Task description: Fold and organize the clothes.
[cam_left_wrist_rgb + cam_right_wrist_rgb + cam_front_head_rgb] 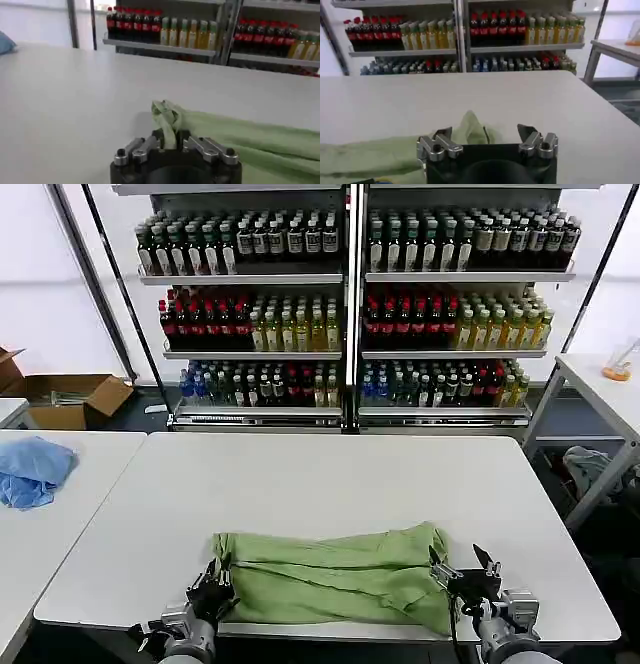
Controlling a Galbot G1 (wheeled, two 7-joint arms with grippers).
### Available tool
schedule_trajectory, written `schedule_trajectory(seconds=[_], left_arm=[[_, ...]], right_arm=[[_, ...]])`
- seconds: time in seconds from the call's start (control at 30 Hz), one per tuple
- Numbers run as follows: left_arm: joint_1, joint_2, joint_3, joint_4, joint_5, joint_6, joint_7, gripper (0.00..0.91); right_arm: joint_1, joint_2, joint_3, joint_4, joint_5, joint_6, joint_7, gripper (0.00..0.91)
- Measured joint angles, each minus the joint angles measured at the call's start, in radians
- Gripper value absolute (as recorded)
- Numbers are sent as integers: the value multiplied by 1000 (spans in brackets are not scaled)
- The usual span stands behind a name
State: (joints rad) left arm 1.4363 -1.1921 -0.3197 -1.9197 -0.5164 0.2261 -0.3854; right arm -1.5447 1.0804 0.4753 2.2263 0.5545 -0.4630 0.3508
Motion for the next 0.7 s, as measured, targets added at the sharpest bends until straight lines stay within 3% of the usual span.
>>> schedule_trajectory(seconds=[0.27, 0.7], left_arm=[[2, 48, -86, -8, -80, -8, 18, 30], [8, 250, -390, 36, -261, 4, 44, 30]], right_arm=[[2, -14, 13, 1, 7, 4, -4, 907], [20, -31, 11, -1, 18, 7, -9, 907]])
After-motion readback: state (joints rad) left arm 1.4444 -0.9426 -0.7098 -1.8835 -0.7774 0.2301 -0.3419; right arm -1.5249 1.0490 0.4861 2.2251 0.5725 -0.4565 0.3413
